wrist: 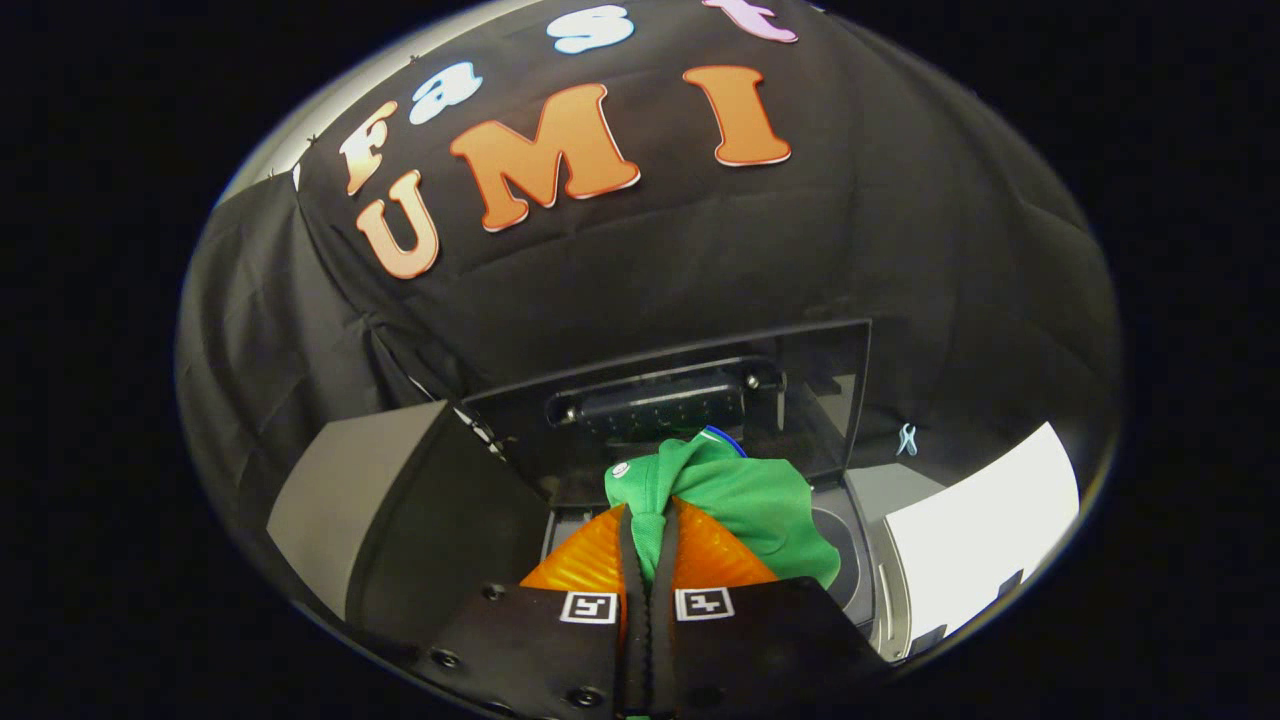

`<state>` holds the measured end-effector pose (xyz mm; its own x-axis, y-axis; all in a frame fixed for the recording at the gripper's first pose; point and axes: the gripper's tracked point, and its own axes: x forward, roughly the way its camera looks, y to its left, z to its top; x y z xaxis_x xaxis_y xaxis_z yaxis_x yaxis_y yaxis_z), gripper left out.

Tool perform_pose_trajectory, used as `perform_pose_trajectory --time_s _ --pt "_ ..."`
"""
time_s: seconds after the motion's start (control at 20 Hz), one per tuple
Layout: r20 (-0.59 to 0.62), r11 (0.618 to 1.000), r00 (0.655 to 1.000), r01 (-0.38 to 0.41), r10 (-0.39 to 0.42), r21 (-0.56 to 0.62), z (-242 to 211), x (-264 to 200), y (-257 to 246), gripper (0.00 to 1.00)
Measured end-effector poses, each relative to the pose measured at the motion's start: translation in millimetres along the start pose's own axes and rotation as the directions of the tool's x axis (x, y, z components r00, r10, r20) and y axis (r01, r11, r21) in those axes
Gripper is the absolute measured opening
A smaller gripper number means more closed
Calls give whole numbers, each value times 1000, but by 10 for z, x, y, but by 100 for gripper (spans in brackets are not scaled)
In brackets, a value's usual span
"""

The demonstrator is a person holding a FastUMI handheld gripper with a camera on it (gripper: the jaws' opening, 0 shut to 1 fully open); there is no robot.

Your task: Put the clothes into the washing machine and then close the washing machine lid.

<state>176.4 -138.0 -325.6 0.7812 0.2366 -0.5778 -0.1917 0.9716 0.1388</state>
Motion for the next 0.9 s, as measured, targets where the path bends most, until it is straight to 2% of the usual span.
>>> perform_pose_trajectory --time_s 0.35,0.5,0.7,0.9 --pt "-145 1000 989 12 -14 -14 -634 554 -104 8" --pt "-195 1000 981 13 -9 15 -900 750 -133 8" --pt "-295 996 954 76 -60 44 -1347 1053 -392 8" --pt "-405 985 908 152 -109 77 -1786 1233 -507 8"
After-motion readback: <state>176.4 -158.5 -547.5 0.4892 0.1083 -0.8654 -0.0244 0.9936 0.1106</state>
